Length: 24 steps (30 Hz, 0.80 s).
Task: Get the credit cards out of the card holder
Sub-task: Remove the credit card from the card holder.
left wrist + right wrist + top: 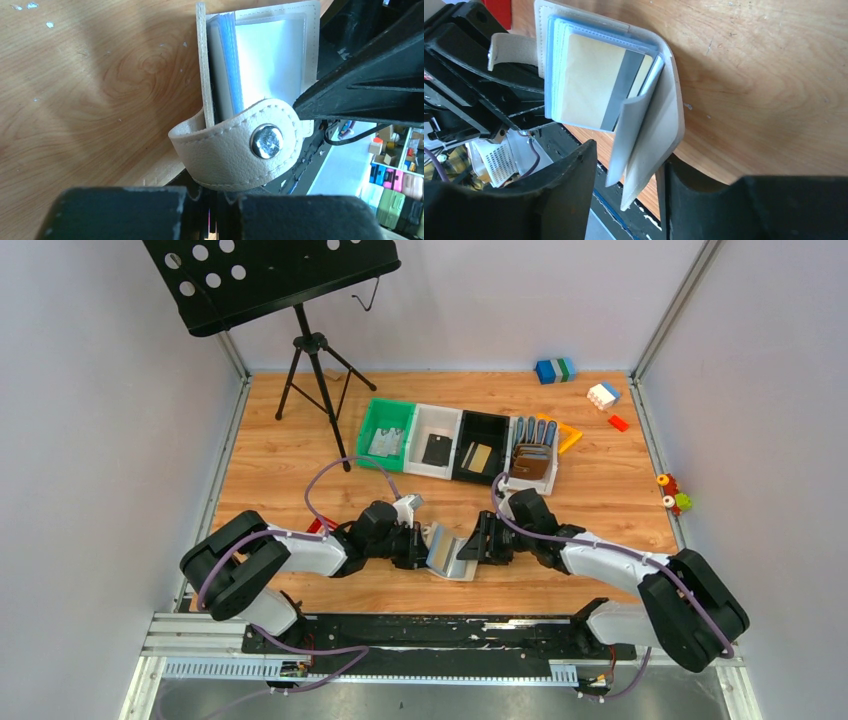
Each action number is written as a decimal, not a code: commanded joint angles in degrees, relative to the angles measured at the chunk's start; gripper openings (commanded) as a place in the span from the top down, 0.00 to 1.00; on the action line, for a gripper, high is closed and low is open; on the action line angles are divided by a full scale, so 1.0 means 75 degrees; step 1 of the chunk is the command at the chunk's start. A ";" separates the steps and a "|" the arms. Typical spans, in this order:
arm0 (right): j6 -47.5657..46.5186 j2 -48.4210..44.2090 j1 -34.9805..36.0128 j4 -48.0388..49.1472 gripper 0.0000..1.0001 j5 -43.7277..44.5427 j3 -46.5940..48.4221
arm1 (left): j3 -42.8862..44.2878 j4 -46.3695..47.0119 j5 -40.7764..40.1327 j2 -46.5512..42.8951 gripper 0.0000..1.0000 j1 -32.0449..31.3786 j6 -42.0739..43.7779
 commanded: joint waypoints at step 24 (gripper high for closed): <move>-0.0065 -0.0320 0.0025 0.0018 1.00 0.0329 -0.0005 | -0.0627 0.0951 -0.0032 -0.0526 0.76 -0.0003 -0.0351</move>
